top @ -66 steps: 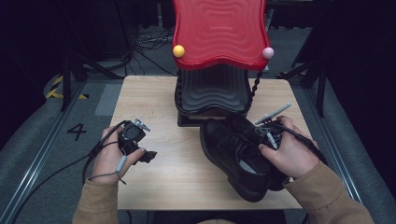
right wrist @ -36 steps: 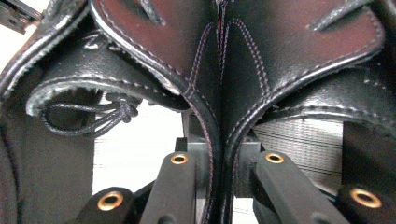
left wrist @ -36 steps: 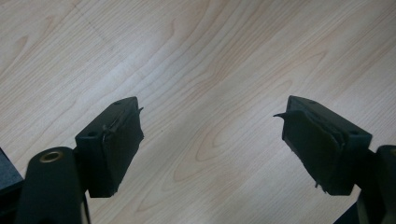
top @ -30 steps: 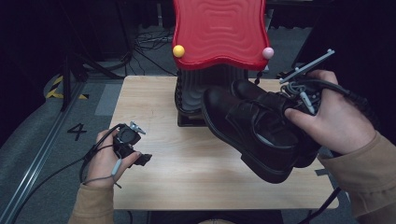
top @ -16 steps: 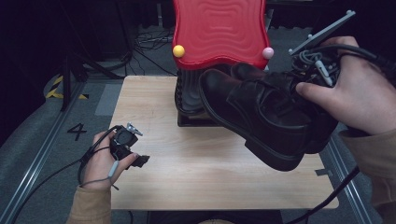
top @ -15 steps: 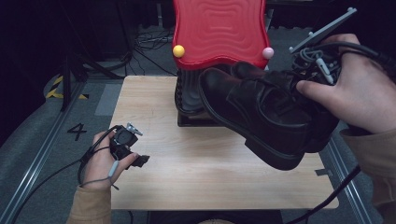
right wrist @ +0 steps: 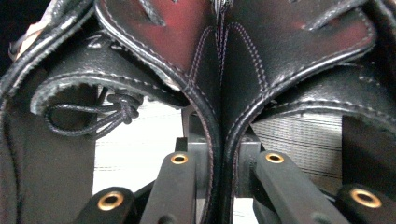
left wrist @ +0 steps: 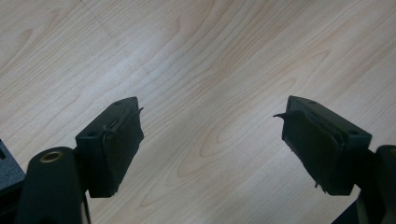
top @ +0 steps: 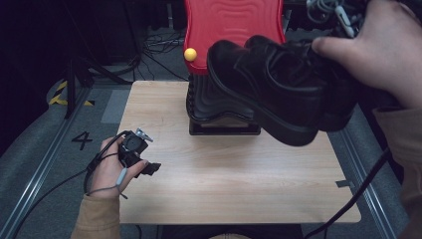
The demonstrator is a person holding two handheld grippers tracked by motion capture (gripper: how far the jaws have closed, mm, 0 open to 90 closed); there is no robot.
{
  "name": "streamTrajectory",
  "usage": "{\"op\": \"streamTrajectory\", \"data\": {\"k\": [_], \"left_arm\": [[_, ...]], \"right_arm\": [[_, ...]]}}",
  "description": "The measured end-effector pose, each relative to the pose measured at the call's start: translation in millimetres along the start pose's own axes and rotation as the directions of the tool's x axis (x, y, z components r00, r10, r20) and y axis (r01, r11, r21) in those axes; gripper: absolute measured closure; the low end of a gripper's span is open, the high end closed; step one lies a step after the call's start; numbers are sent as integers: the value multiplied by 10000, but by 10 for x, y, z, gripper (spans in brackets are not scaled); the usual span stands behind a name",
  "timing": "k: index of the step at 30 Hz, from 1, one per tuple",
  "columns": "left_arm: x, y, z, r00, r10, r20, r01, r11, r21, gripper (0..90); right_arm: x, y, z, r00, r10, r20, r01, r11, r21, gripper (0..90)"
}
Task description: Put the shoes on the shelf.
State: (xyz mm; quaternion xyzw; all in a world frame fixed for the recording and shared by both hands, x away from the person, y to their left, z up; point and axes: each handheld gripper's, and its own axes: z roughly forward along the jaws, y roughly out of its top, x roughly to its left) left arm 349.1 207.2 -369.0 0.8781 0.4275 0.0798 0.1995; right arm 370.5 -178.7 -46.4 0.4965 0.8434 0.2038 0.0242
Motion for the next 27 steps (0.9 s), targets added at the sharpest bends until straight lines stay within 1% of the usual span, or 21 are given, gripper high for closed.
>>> {"op": "streamTrajectory", "data": {"k": [2,4,6,10,12,14,15,17,22,25,27], "left_arm": [[3,12,7,10000,19,-73,-19,10000,-3,209],[7,14,-2,9999,111,-43,-111,9999,-56,209],[9,9,-12,10000,50,-10,-51,9999,-102,209],[22,11,-7,10000,-3,-41,2,9999,-163,209],[21,21,8,10000,24,-1,-24,9999,-151,208],[23,30,21,9999,143,-11,-144,9998,-117,209],[24,30,25,9999,140,15,-140,9998,-112,209],[31,25,25,10000,24,59,-23,9999,-158,209],[50,16,27,10000,-17,-5,17,9999,-123,209],[54,14,23,10000,-48,40,49,9998,-213,209],[58,16,28,10000,-24,10,24,9998,-209,209]], "right_arm": [[14,145,-28,9996,208,211,-205,9997,-123,818],[27,274,-61,9982,393,450,-381,9989,-278,819],[32,402,-88,9958,639,657,-610,9971,-455,819],[23,663,-114,9887,1183,924,-1103,9901,-868,819],[12,779,-116,9859,1323,1027,-1214,9869,-1064,819],[-1,860,-114,9839,1480,1005,-1355,9833,-1215,819],[-9,903,-110,9827,1544,1020,-1408,9815,-1295,819],[-22,978,-101,9805,1644,1080,-1482,9785,-1435,818],[-49,1149,-67,9721,1917,1354,-1671,9704,-1742,818],[-95,1230,-48,9664,2149,1411,-1846,9620,-2012,818],[-127,1281,-34,9617,2320,1461,-1960,9543,-2255,818]]}}
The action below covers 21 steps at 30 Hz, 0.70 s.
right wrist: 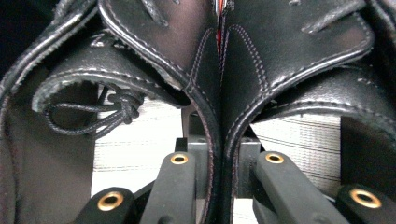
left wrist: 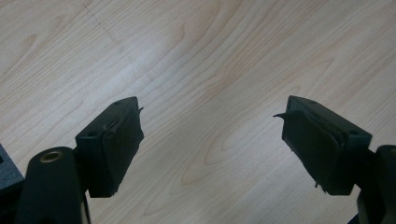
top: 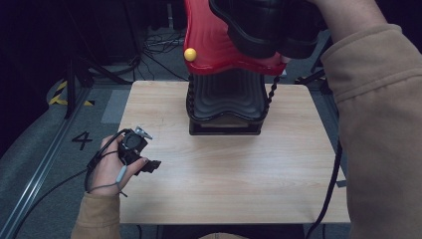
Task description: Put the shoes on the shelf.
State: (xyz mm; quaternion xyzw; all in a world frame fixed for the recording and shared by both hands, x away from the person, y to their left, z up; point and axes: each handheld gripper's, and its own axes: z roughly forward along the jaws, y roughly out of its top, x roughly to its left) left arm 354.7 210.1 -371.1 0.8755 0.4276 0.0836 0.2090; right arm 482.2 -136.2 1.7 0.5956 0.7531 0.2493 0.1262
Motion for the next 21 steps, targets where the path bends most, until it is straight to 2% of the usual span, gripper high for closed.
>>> {"op": "streamTrajectory", "data": {"k": [2,4,6,10,13,15,21], "left_arm": [[7,-1,6,9999,14,101,-14,10000,16,209],[9,-7,7,10000,-70,64,70,10000,-3,209],[25,-13,-4,10000,13,-33,-13,10000,-24,208],[69,-40,-11,9997,-215,83,216,9997,-109,209],[89,-36,4,9998,-195,44,196,9997,-110,208],[94,-33,22,9996,-214,170,215,9997,-71,208],[119,-40,19,9994,-228,255,233,9996,-186,208]], "right_arm": [[-4,26,16,10000,73,59,-72,9999,-120,818],[-10,86,55,9996,210,212,-203,9992,-353,818],[-1,144,107,9990,296,346,-275,9978,-598,818],[48,221,220,9981,183,589,-124,9951,-981,818],[86,269,332,9985,195,509,-126,9910,-1336,818],[113,300,417,9987,219,465,-147,9884,-1511,818],[176,363,721,9981,236,570,-123,9815,-1913,818]]}}
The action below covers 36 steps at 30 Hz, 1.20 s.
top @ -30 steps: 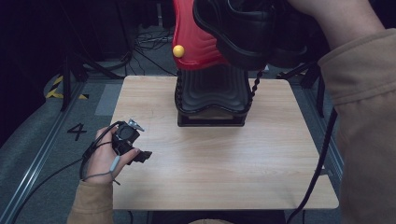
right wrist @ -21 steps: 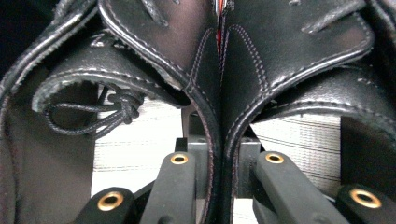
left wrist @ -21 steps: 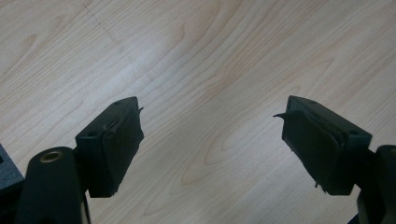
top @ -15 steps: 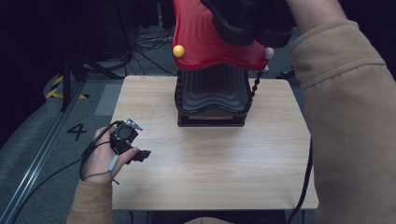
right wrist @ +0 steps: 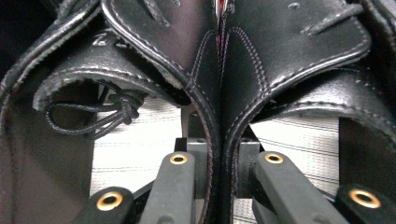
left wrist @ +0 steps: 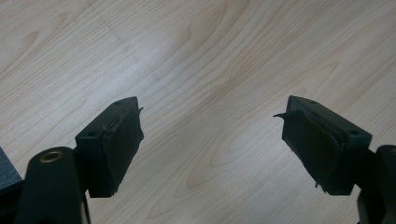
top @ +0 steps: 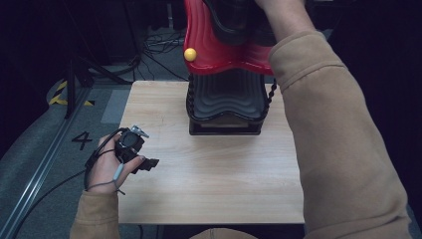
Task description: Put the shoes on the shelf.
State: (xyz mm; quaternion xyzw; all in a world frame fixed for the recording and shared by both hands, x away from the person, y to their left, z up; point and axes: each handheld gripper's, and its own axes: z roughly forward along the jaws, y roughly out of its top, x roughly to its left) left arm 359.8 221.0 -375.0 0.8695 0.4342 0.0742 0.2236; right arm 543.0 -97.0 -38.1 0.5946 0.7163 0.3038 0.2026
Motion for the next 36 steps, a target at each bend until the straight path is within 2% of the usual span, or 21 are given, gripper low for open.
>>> {"op": "streamTrajectory", "data": {"k": [5,9,11,16,25,26,28,31,34,36], "left_arm": [[20,-15,5,9999,-146,13,146,9999,44,208],[11,-12,-5,9999,-133,44,134,9999,-76,208],[11,-11,-10,9999,-123,33,124,9999,-93,206],[14,-12,-14,9997,-238,17,239,9996,-130,205],[0,-13,-28,9997,-225,56,226,9996,-186,205],[-3,-16,-31,9996,-279,60,280,9994,-207,205],[-1,-13,-35,9998,-209,47,210,9996,-200,205],[-4,-10,-31,9998,-184,53,185,9997,-169,205],[-3,-5,-28,9999,-138,43,139,9998,-139,205],[-8,-1,-23,9999,-153,23,154,9998,-135,205]], "right_arm": [[62,-55,221,9991,-120,419,136,9992,-375,815],[73,-101,310,9994,175,289,-158,9982,-585,808],[68,-135,394,9994,291,177,-281,9983,-514,805],[62,-222,576,9992,314,233,-304,9986,-435,799],[108,-244,590,9992,4,391,15,9988,-497,779],[98,-235,590,9994,-133,314,146,9990,-417,764],[92,-233,590,9996,-111,244,119,9993,-352,752],[89,-231,613,9994,-242,242,249,9993,-290,687],[76,-242,602,9994,-291,190,299,9987,-407,636],[57,-246,576,9998,-174,-39,172,9988,-468,616]]}}
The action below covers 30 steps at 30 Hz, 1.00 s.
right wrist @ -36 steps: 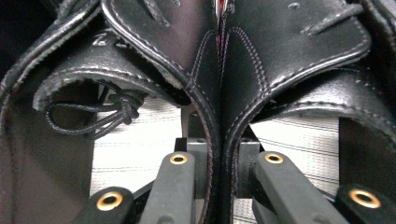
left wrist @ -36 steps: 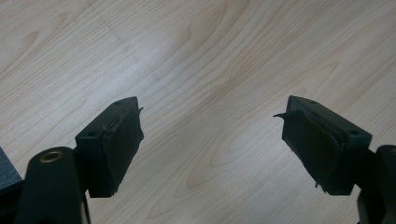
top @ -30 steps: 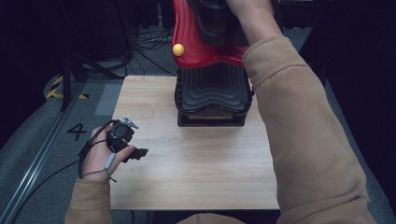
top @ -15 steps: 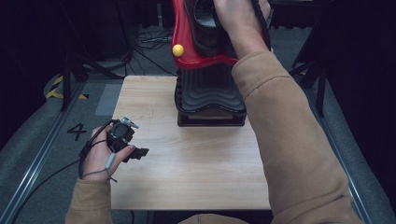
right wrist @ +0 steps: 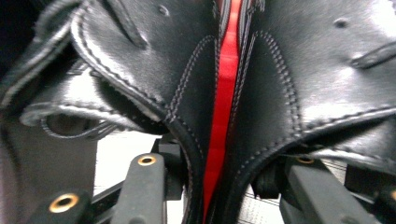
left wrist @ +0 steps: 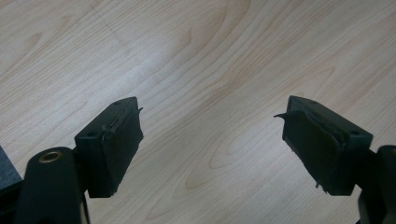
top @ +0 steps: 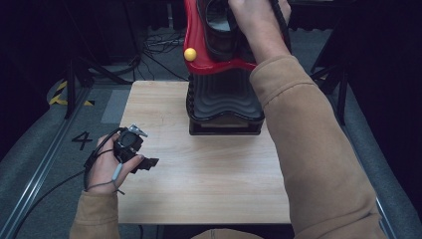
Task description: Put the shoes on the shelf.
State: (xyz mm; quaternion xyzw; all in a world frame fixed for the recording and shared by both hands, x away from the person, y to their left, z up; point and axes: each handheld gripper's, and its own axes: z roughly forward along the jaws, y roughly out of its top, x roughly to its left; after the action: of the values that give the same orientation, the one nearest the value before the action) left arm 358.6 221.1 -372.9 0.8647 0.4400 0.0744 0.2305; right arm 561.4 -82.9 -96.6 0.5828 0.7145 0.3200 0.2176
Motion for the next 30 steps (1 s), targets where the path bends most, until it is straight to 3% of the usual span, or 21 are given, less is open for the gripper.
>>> {"op": "streamTrajectory", "data": {"k": [9,12,19,24,27,30], "left_arm": [[-29,18,-9,10000,9,-56,-9,10000,55,205],[-41,27,-14,10000,56,-64,-56,10000,-8,205],[-67,11,-45,9998,109,-143,-109,9999,-27,205],[-74,-14,-69,9999,28,-144,-28,10000,-53,205],[-72,-28,-88,9997,29,-230,-31,10000,-82,205],[-76,-28,-95,9997,9,-259,-11,10000,-86,205]], "right_arm": [[-67,-30,-202,9990,114,-425,-115,9999,-40,578],[-136,-53,-359,9977,-17,-676,7,9999,-146,565],[-301,-156,-705,9850,-930,-1455,902,9956,-255,538],[-465,-264,-924,9776,-1334,-1629,1294,9910,-350,527],[-605,-371,-1095,9685,-1801,-1721,1753,9836,-429,514],[-669,-423,-1167,9652,-1915,-1779,1873,9815,-403,509]]}}
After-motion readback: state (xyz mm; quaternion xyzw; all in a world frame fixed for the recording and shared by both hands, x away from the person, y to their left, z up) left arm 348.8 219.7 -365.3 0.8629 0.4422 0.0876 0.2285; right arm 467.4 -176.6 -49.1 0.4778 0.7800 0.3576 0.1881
